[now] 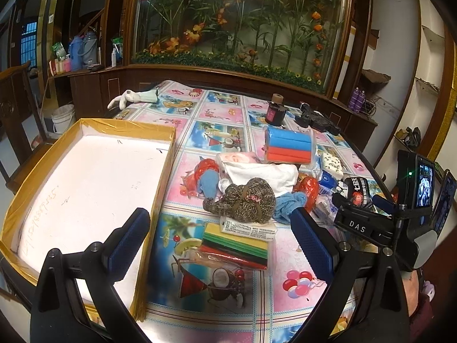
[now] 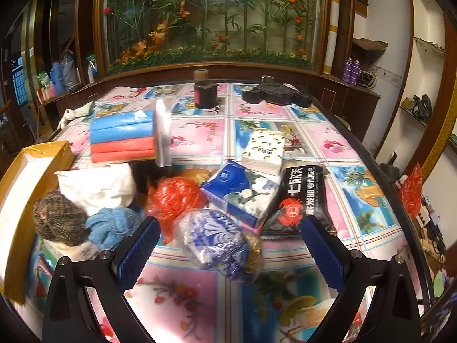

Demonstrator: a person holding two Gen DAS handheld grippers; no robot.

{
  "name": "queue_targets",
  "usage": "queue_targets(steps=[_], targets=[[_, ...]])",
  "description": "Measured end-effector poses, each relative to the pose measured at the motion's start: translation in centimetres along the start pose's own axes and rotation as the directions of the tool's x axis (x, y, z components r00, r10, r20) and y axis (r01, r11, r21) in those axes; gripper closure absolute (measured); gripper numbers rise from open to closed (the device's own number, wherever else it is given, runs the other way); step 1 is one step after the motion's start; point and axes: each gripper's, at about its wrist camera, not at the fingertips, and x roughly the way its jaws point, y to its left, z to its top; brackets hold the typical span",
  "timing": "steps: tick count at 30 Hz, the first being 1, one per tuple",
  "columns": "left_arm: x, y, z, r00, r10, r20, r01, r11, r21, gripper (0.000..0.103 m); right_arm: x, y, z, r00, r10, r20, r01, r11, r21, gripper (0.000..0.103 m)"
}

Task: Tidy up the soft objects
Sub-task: 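Lower the left tool onto the brown knitted ball and close it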

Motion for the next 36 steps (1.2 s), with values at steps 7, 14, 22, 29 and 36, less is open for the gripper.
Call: queue_targets(steps=[7,14,22,29,36], targets=[[1.1,-0.3,-0.2,1.000,0.005,-0.028,-0.005,1.000,0.008,0.004,1.1,-0.6,-0.3,1.000,-0.005,0.005,0.004,1.000,0.019,0.004],[2.2,-0.5,-0.4,0.998,0.006,-0.065,-0.007,1.000,-0.001,0.004,1.4,-1.1,-0.2,1.000,0.030,0.006,-0.030,0.999,0.034,0.003],[2.6,0.0,0.1,0.998,0.036,-0.061,-0.035,0.999,0.008,0.004,1.6,-1.6,-0.5,0.998,0.058,-0.010,-0.057,0.997,0.057,0.003],[4.1,1.4,1.7,0.994,0.094,-0.060,-0.093,0.995,0.022,0.004,1.9,-1.7,-0.5,0.998,0.067,-0.020,-0.065,0.996,0.066,0.003],[6.0,-1.2,1.8,0.995,0.069,-0.065,-0.059,0.988,0.140,0.004,1.7,-0.9,-0.7,0.999,0.042,-0.010,-0.042,0.999,0.034,0.003]])
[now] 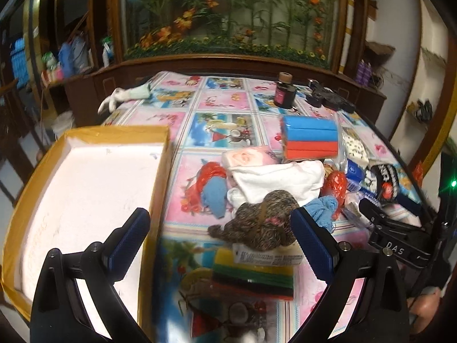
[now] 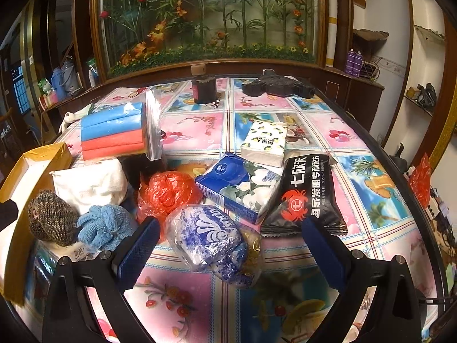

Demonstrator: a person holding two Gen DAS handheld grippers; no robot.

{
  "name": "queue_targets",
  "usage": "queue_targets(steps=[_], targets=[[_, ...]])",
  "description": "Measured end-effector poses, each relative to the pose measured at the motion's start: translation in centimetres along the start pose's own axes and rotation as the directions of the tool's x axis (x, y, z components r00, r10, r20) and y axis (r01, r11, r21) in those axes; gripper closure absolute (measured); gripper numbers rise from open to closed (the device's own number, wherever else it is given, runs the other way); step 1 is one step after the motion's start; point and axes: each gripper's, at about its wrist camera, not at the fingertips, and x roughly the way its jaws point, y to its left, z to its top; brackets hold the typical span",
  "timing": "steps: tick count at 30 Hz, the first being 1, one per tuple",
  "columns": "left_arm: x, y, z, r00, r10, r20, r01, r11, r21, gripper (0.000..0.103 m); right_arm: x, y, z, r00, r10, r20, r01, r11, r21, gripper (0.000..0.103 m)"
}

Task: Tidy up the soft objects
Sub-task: 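Lower the left tool onto the brown knitted ball and close it, then lift the brown knitted ball with the left tool while the right tool grasps the blue knitted cloth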

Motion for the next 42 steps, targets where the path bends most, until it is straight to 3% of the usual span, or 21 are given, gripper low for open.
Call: queue_targets(steps=[4,10,12,13,23,30,42], targets=[[1.6,-1.8,0.1,1.000,0.007,-0.012,-0.006,0.996,0.087,0.004,0.1,0.4,-0.1,1.000,-0.010,-0.003,0.010,1.000,-0.014,0.003],[2.8,-2.8,-0.3,0.999,0.004,-0.047,0.002,0.993,0.119,0.006,0.4,0.7,-0.1,1.000,-0.012,-0.009,0.011,1.000,-0.023,0.003],[2.8,-2.6,-0.3,0.997,-0.048,-0.063,0.054,0.994,0.099,0.031,0.5,0.7,-0.1,1.000,-0.012,-0.012,0.011,1.000,-0.022,0.003],[3.0,-2.4,-0.3,0.994,-0.076,-0.082,0.083,0.993,0.085,0.048,0.5,0.6,0.0,1.000,-0.012,-0.013,0.011,1.000,-0.022,0.003],[0.8,-1.0,-0.1,0.988,-0.148,-0.035,0.148,0.989,-0.010,0.053,0.7,0.6,0.0,1.000,-0.016,-0.022,0.015,1.000,-0.021,0.003],[-2.1,0.7,-0.4,0.974,-0.225,0.002,0.225,0.971,-0.075,0.053,1.0,0.6,0.0,0.999,-0.019,-0.034,0.018,1.000,-0.021,0.003],[-5.5,3.8,-1.6,0.958,-0.279,0.059,0.285,0.948,-0.141,0.053,1.4,0.6,0.1,0.998,-0.036,-0.046,0.035,0.999,-0.019,0.003]])
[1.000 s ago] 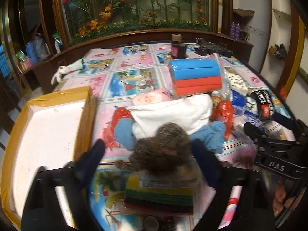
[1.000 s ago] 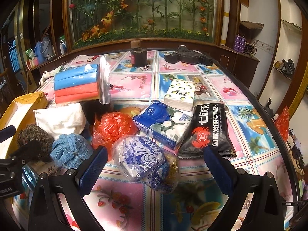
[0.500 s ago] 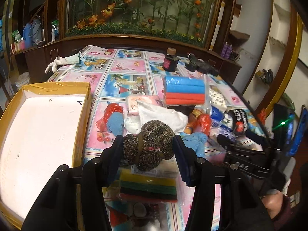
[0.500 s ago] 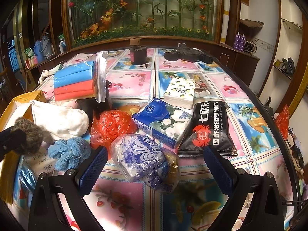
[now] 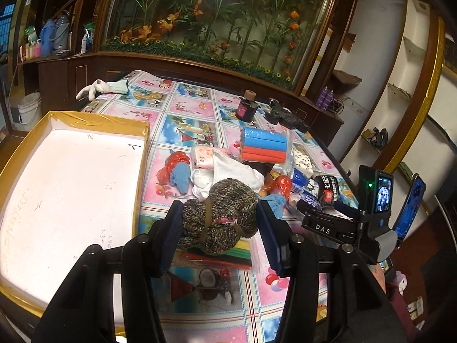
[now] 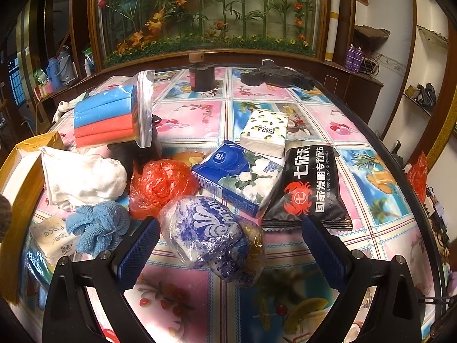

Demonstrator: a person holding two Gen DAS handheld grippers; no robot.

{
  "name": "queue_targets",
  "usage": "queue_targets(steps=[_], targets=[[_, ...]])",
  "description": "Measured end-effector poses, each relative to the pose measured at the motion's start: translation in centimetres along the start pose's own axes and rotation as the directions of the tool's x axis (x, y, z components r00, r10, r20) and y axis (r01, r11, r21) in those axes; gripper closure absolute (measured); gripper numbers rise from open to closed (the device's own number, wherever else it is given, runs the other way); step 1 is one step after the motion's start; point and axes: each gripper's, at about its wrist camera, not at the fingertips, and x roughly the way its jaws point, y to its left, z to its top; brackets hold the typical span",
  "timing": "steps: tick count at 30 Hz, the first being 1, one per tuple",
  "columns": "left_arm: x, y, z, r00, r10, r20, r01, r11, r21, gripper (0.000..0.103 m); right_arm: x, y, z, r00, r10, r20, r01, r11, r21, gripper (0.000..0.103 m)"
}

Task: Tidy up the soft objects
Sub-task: 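Lift the brown knitted ball with the left tool while the right tool grasps the blue knitted cloth, then carry both items over the white-lined box and open both tools to drop them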

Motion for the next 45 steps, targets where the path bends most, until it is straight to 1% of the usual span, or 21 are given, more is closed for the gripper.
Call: queue_targets(steps=[5,7,10,12,16,17,19,21,23,24,25,26,29,30,32,37,38,39,40,42,45], targets=[[-1.3,1.1,-0.1,1.000,-0.016,0.016,0.017,1.000,-0.020,0.053,0.1,0.0,0.0,1.000,-0.006,-0.003,0.006,1.000,0.001,0.003],[-1.7,1.6,-0.2,1.000,-0.013,0.021,0.014,1.000,-0.024,0.053,-0.3,0.0,0.1,1.000,0.015,0.004,-0.015,1.000,-0.004,0.004],[-2.4,2.5,-0.3,0.999,-0.015,0.029,0.016,0.999,-0.036,0.053,-1.8,-1.0,0.4,0.995,0.092,0.027,-0.093,0.995,0.027,0.004],[-2.5,3.1,-0.3,0.999,-0.020,0.035,0.022,0.999,-0.048,0.053,-2.8,-2.4,1.0,0.983,0.181,0.028,-0.183,0.979,0.087,0.004],[-2.4,4.1,-0.5,0.999,-0.031,0.035,0.033,0.997,-0.068,0.053,-3.4,-4.1,2.2,0.971,0.238,0.012,-0.238,0.961,0.141,0.004],[-2.4,4.3,-0.6,0.999,-0.032,0.033,0.035,0.997,-0.073,0.053,-3.4,-4.2,2.4,0.968,0.252,0.000,-0.250,0.957,0.146,0.008],[-2.2,4.8,-0.6,0.999,-0.035,0.028,0.038,0.996,-0.080,0.053,-3.4,-3.9,2.8,0.956,0.292,-0.025,-0.286,0.948,0.139,0.010],[-2.1,5.2,-0.7,0.999,-0.036,0.024,0.038,0.996,-0.083,0.053,-3.4,-2.7,2.9,0.939,0.341,-0.049,-0.333,0.935,0.125,0.013],[-2.1,5.3,-0.9,0.999,-0.031,0.025,0.033,0.997,-0.076,0.053,-3.3,-1.3,2.7,0.910,0.405,-0.090,-0.394,0.911,0.119,0.016],[-2.1,5.3,-1.0,0.999,-0.027,0.026,0.028,0.997,-0.071,0.053,-3.0,-0.7,2.8,0.899,0.425,-0.108,-0.413,0.903,0.120,0.019],[-2.1,5.4,-1.1,0.999,-0.022,0.025,0.024,0.998,-0.067,0.053,-2.7,0.0,2.7,0.891,0.435,-0.130,-0.422,0.899,0.121,0.021],[-2.2,5.4,-1.1,1.000,-0.019,0.025,0.021,0.998,-0.064,0.053,-2.2,0.6,2.7,0.889,0.434,-0.149,-0.419,0.900,0.119,0.026],[-2.3,5.7,-1.3,1.000,-0.012,0.024,0.013,0.998,-0.059,0.053,-0.9,1.9,2.2,0.891,0.409,-0.196,-0.395,0.912,0.107,0.036],[-2.4,5.7,-1.4,1.000,-0.010,0.024,0.011,0.998,-0.058,0.053,-0.4,2.1,2.0,0.888,0.409,-0.211,-0.395,0.912,0.110,0.038],[-2.4,5.8,-1.5,1.000,-0.008,0.024,0.009,0.998,-0.058,0.053,-0.1,2.5,1.6,0.884,0.408,-0.227,-0.390,0.913,0.121,0.038],[-2.3,5.9,-1.7,1.000,-0.013,0.016,0.014,0.997,-0.070,0.053,0.3,2.8,1.8,0.894,0.385,-0.231,-0.366,0.923,0.122,0.039],[-2.4,5.9,-1.7,1.000,-0.014,0.017,0.016,0.997,-0.071,0.053,0.5,2.9,1.8,0.895,0.382,-0.229,-0.362,0.924,0.125,0.047],[-2.5,5.9,-1.7,1.000,-0.015,0.018,0.016,0.997,-0.071,0.053,0.6,2.9,1.9,0.896,0.380,-0.227,-0.360,0.924,0.128,0.062],[-2.6,6.0,-1.6,1.000,-0.015,0.020,0.016,0.997,-0.072,0.053,0.9,3.0,1.9,0.895,0.381,-0.232,-0.360,0.924,0.130,0.071],[-3.0,6.2,-1.6,1.000,-0.011,0.029,0.013,0.997,-0.075,0.053,1.7,3.2,1.6,0.883,0.401,-0.245,-0.374,0.915,0.148,0.077],[-3.2,6.8,-1.5,0.999,-0.005,0.035,0.008,0.996,-0.087,0.053,1.4,2.9,1.6,0.885,0.410,-0.221,-0.382,0.911,0.158,0.080]])
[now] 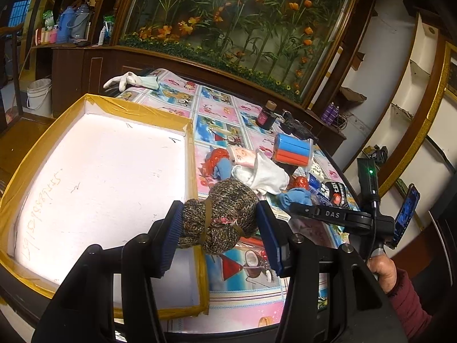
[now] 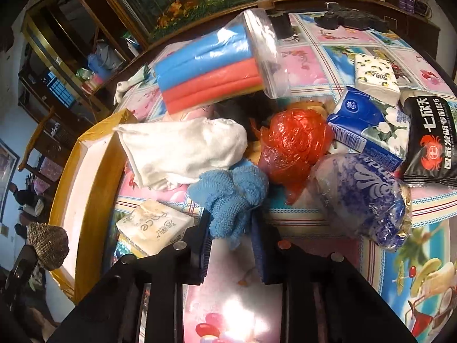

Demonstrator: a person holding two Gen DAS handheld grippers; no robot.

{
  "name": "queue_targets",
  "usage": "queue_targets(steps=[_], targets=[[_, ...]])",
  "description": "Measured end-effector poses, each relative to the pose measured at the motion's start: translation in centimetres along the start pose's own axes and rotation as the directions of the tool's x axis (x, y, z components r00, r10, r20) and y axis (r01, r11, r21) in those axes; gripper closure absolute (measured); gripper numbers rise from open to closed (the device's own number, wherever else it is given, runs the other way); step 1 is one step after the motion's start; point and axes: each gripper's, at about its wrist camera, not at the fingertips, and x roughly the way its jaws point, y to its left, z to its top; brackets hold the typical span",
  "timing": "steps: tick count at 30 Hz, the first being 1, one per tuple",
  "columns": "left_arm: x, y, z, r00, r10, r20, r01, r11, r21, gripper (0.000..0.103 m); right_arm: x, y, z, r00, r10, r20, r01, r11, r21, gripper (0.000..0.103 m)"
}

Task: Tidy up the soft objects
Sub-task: 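Carry both items over the white-lined box and open both tools to drop them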

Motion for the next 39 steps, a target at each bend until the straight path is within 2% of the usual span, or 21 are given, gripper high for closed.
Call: queue_targets(steps=[5,10,14,19,25,29,36,39], targets=[[-0.3,1.4,0.2,1.000,0.014,0.002,-0.014,1.000,-0.021,0.053,-2.2,0.5,-0.7,0.999,-0.020,0.038,0.021,0.999,-0.039,0.081],[-0.8,3.4,0.7,0.999,0.038,0.008,-0.037,0.998,-0.054,0.053,-5.2,2.7,-1.2,0.994,-0.027,0.101,0.038,0.993,-0.112,0.080],[-1.2,4.9,1.3,0.998,0.058,0.018,-0.056,0.995,-0.078,0.053,-6.9,4.7,-1.4,0.992,0.000,0.126,0.021,0.986,-0.165,0.080],[-1.0,6.6,2.8,0.998,0.057,0.007,-0.056,0.992,-0.112,0.053,-6.9,7.5,-1.0,0.993,0.056,0.105,-0.032,0.976,-0.217,0.080],[0.7,7.5,6.0,0.994,0.113,0.007,-0.112,0.991,-0.070,0.053,-4.7,10.7,0.8,0.990,0.123,0.070,-0.102,0.962,-0.252,0.080],[3.4,8.9,8.2,0.993,0.118,-0.028,-0.120,0.988,-0.094,0.053,-2.0,13.0,2.4,0.989,0.143,0.033,-0.128,0.951,-0.281,0.080],[9.2,11.4,10.7,0.987,0.112,-0.114,-0.128,0.981,-0.147,0.052,4.5,17.3,5.6,0.993,0.111,-0.033,-0.116,0.934,-0.338,0.080],[10.7,12.3,11.1,0.985,0.124,-0.123,-0.144,0.976,-0.166,0.052,7.3,19.1,7.0,0.996,0.076,-0.045,-0.087,0.928,-0.362,0.080]])
